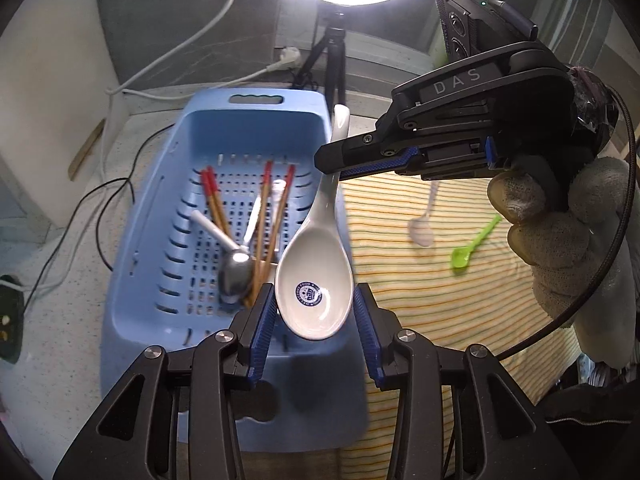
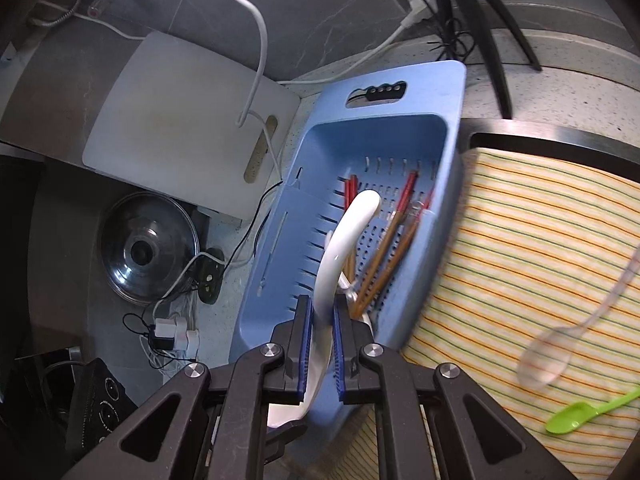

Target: Organize utensils

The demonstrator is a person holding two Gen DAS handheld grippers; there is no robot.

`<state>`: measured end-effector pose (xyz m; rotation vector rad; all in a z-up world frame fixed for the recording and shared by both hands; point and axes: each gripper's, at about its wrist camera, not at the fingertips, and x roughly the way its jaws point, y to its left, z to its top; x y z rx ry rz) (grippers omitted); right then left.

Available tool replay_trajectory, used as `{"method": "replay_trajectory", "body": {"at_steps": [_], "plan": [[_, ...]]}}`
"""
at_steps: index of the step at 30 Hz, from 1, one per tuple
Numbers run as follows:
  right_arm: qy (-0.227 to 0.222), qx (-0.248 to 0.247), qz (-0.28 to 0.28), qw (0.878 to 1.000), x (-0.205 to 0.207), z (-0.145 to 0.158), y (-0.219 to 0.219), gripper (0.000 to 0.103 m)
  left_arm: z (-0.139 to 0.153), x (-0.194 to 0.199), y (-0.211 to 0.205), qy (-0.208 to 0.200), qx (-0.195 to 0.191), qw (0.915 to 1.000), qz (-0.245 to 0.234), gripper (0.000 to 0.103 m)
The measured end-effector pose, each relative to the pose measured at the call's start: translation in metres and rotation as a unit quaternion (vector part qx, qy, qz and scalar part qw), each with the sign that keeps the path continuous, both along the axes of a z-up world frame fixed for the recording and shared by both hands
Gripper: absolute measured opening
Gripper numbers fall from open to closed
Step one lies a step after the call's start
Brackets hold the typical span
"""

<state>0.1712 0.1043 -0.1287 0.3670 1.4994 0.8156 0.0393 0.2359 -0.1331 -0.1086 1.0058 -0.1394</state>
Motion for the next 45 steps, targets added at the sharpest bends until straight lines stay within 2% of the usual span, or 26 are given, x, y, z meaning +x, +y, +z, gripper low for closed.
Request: {"method": "replay_trajectory", "body": {"at_steps": [7,18,24,26,36,45], "plan": [[-0.001,-0.01,0.009,1.0,0.006,-0.009,0.037,0.009,-0.009,0.007,0.03,0.009,0.002,0.9999,0.01,0.038],[0.0,-0.025,0.02,0.999,0.012,-0.026,0.073,0.01,-0.02,0.016,0.054,0.022,0.006,0.9995,0.023,0.038],[-0.018,-0.044,0.032,0.998,0.011,-0.025,0.08,0.016,-0.016,0.015,0.055,0.018,0.015,0.9994,0.026,0.038],[-0.02,-0.044,0.031,0.998,0.011,-0.024,0.079,0.021,-0.015,0.015,0.055,0.016,0.017,0.9994,0.026,0.038],[-0.028,-0.034,0.025,0.999,0.008,-0.012,0.063,0.023,-0.008,0.008,0.045,0.01,0.018,0.9994,0.028,0.038],[-0.056,-0.022,0.0,0.998,0.008,0.004,0.017,0.026,0.001,0.004,0.023,0.0,0.025,0.9996,0.016,0.038]]}}
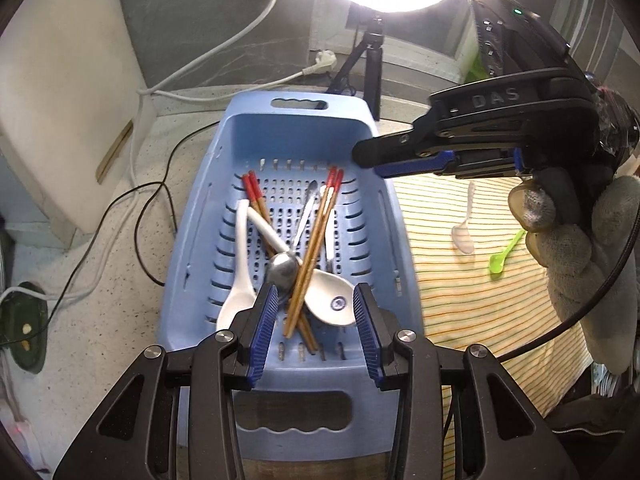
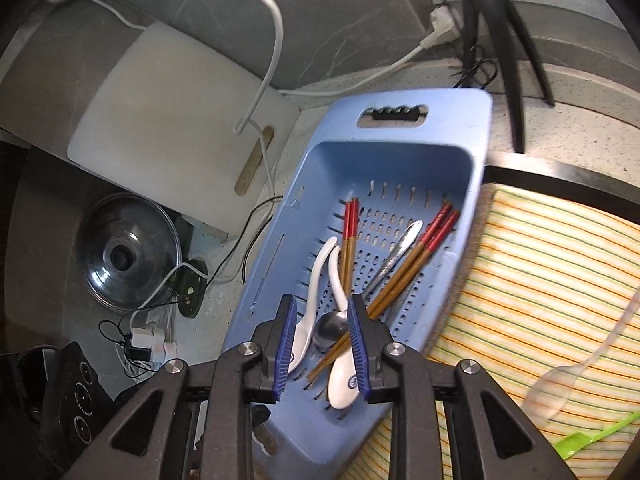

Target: Organize utensils

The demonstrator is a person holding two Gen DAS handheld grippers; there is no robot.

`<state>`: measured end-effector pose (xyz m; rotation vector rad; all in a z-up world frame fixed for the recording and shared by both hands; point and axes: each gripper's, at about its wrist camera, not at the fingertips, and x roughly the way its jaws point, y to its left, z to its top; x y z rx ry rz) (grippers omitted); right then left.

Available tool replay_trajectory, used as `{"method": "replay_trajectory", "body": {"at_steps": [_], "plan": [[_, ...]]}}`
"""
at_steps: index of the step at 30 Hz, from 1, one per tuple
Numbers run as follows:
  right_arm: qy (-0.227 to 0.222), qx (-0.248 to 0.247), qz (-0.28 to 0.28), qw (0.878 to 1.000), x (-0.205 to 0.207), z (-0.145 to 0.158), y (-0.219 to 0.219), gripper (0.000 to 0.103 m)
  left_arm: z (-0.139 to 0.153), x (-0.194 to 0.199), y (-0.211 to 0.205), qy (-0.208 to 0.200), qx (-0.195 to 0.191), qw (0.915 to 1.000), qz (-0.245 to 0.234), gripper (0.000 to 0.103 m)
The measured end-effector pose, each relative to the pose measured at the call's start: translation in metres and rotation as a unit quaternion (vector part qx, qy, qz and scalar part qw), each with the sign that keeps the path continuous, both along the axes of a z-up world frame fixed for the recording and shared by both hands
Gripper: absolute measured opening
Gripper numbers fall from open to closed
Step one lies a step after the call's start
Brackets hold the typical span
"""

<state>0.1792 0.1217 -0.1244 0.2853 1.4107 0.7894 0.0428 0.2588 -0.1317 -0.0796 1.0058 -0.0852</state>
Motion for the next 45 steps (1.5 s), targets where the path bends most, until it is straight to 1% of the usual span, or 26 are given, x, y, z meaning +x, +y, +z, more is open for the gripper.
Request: {"method": "replay_trajectory", "body": {"at_steps": [2,6,7,8,10,12,16,20,23,26,33,38,41,45], "plan": [[-0.023,0.001,-0.01,1.0,-0.001,0.006,-0.015,0.034,0.001,0.001,-0.006,-0.002,0.0,1.0,-0.005,0.038],[-0.078,-0.006,-0.022,0.997,-0.003,0.021,-0.052,0.042,0.003,0.004,-0.023,-0.004,0.002,0.9997,-0.023,0.038],[-0.089,-0.007,-0.026,0.996,-0.003,0.024,-0.062,0.049,0.004,0.005,-0.027,-0.005,0.002,0.9996,-0.028,0.038],[-0.098,-0.006,-0.033,0.995,-0.003,0.028,-0.074,0.054,0.004,0.007,-0.032,-0.005,0.001,0.9994,-0.034,0.038],[-0.117,0.0,-0.049,0.992,-0.002,0.035,-0.099,0.054,0.005,0.011,-0.042,-0.007,-0.001,0.9989,-0.046,0.038],[-0.122,-0.004,-0.054,0.991,-0.002,0.041,-0.123,0.055,0.007,0.014,-0.053,-0.007,-0.002,0.9984,-0.057,0.038],[-0.113,-0.041,-0.073,0.99,-0.003,0.046,-0.168,0.055,0.005,0.022,-0.074,-0.004,-0.004,0.9967,-0.08,0.038],[-0.091,-0.07,-0.103,0.988,-0.011,0.041,-0.21,0.055,0.002,0.031,-0.096,0.001,-0.007,0.9946,-0.104,0.038],[-0.064,-0.072,-0.138,0.986,-0.019,0.033,-0.241,0.055,-0.002,0.038,-0.113,0.007,-0.005,0.9923,-0.123,0.038],[-0.045,-0.073,-0.167,0.982,-0.028,0.024,-0.261,0.055,-0.007,0.045,-0.129,0.013,-0.003,0.9895,-0.144,0.038],[0.007,-0.057,-0.215,0.975,-0.043,0.004,-0.288,0.053,-0.013,0.061,-0.157,0.024,-0.001,0.9828,-0.183,0.038],[0.036,-0.045,-0.242,0.969,-0.052,-0.008,-0.301,0.048,-0.019,0.069,-0.168,0.032,0.004,0.9793,-0.2,0.038],[0.055,-0.033,-0.253,0.965,-0.055,-0.016,-0.304,0.045,-0.023,0.072,-0.171,0.038,0.007,0.9777,-0.206,0.038],[0.073,-0.021,-0.256,0.964,-0.055,-0.025,-0.297,0.041,-0.026,0.075,-0.172,0.044,0.008,0.9769,-0.209,0.038]]}}
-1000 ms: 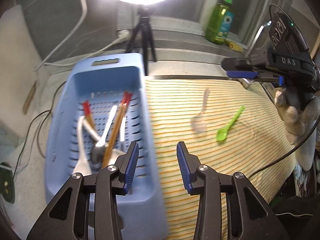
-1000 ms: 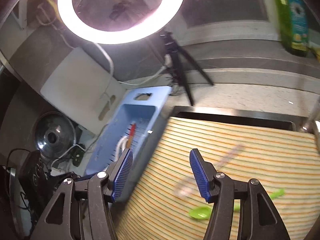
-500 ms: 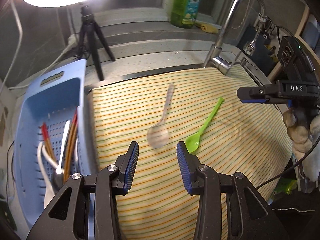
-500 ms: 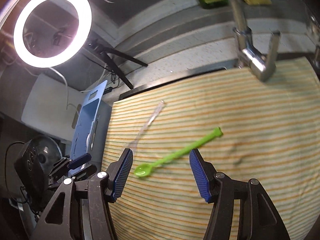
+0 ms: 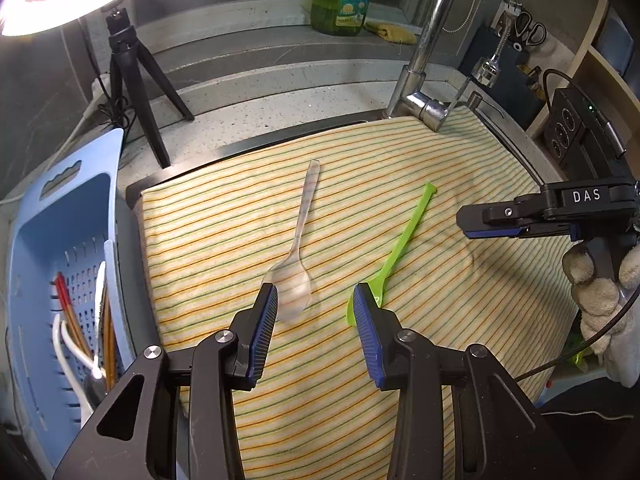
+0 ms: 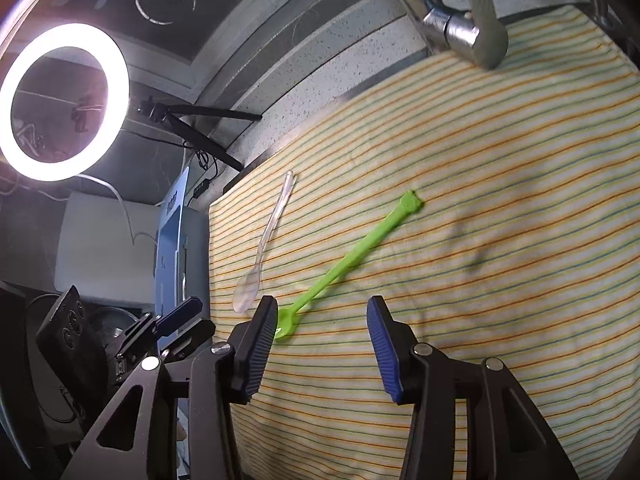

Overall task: Organize utensils
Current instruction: 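Lower the left tool onto the clear plastic spoon handle and close it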

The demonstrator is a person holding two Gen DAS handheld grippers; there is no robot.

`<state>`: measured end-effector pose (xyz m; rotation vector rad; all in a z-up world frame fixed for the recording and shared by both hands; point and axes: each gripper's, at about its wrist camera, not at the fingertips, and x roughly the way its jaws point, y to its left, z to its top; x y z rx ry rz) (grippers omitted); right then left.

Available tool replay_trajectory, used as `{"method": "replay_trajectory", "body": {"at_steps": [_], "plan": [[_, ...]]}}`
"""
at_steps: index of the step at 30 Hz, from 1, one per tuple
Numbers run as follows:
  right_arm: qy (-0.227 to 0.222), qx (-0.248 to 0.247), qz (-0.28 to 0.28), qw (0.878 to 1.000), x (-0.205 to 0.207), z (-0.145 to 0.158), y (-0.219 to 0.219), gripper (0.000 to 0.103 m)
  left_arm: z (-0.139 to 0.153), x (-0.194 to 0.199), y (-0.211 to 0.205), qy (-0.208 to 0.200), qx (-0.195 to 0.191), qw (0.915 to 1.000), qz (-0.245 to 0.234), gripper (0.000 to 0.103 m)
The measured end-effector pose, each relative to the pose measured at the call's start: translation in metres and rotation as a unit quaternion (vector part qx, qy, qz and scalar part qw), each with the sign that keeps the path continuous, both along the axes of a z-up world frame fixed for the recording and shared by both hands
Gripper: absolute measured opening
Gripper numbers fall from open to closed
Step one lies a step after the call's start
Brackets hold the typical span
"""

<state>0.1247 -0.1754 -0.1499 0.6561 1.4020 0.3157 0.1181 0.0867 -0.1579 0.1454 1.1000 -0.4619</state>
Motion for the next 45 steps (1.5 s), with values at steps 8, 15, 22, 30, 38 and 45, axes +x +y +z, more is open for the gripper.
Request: {"method": "replay_trajectory", "body": {"at_steps": [8,15,22,30,38,45], "plan": [[0.029,0.019,-0.003,0.999,0.008,-0.022,0.02,0.036,-0.012,0.015,0.001,0.018,0.0,0.9998,-0.003,0.038],[0.059,0.037,-0.024,0.997,0.012,-0.046,0.024,0.031,-0.027,0.033,-0.001,0.034,0.01,0.9993,-0.012,0.038],[0.051,0.038,-0.022,0.998,0.02,-0.049,0.035,0.028,-0.04,0.048,-0.014,0.048,0.02,0.9983,-0.026,0.038],[0.064,0.029,-0.039,0.997,0.026,-0.057,0.037,0.019,-0.052,0.061,-0.024,0.051,0.04,0.9973,-0.035,0.034],[0.069,-0.004,-0.035,0.997,0.033,-0.056,0.045,0.014,-0.052,0.065,-0.027,0.038,0.048,0.9975,-0.036,0.016],[0.06,-0.011,-0.028,0.998,0.034,-0.056,0.049,0.011,-0.049,0.062,-0.022,0.045,0.037,0.9977,-0.035,0.007]]}}
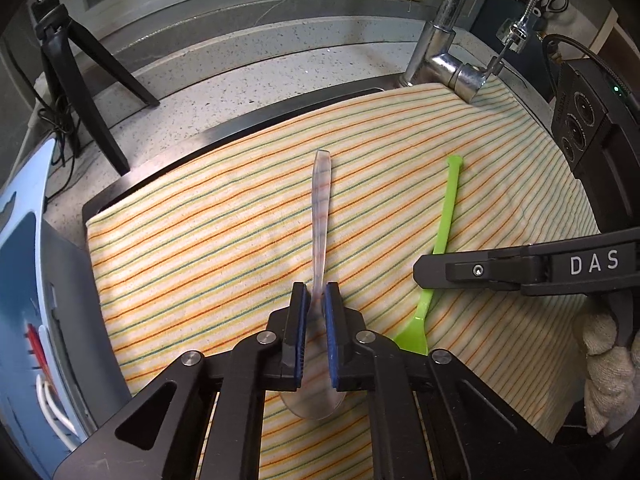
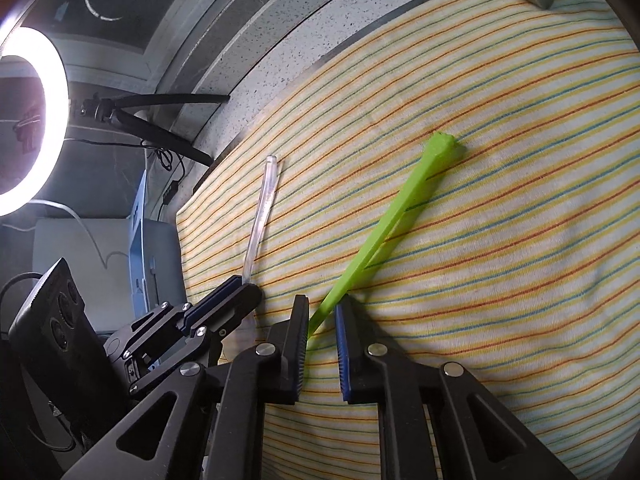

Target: Organize utensils

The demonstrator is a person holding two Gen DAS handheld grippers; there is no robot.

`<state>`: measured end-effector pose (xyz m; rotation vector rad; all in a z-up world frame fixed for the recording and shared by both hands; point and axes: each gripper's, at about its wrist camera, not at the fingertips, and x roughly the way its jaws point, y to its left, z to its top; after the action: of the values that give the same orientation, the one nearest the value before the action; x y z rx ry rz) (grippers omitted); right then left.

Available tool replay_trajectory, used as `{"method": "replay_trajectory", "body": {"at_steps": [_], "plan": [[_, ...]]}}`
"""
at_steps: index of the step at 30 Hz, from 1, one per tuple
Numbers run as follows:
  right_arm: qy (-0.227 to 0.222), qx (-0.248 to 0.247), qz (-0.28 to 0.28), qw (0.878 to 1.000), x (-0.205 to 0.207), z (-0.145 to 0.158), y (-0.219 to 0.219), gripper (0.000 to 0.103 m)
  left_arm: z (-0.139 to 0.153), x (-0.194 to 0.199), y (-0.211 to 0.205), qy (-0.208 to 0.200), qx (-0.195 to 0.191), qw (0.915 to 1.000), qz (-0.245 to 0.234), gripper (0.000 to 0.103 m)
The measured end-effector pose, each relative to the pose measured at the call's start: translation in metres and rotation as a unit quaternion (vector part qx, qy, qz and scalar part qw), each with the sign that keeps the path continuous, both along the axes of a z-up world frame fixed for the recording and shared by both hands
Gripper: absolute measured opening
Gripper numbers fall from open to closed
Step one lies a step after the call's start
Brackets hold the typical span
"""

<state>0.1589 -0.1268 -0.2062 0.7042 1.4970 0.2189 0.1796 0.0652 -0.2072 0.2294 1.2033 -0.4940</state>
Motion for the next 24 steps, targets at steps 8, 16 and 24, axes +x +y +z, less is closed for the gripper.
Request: {"method": "replay_trajectory", "body": {"at_steps": [8,16,24], "plan": [[-0.008,0.006,0.011,1.0,-0.008,0.005,-0.004,0.008,0.003,-0.018,-0.002,0.008,-0.005,0.9999,-0.007,0.006],[-0.008,0.019,0.016,1.0,-0.022,0.01,-0.013,0.006,0.004,-0.03,0.009,0.039,-0.069,0.9962,0.037,0.006],[-0.008,0.021,0.022,1.0,-0.027,0.011,-0.014,0.006,-0.001,-0.03,0.001,0.042,-0.059,0.9961,0.049,0.006]]}}
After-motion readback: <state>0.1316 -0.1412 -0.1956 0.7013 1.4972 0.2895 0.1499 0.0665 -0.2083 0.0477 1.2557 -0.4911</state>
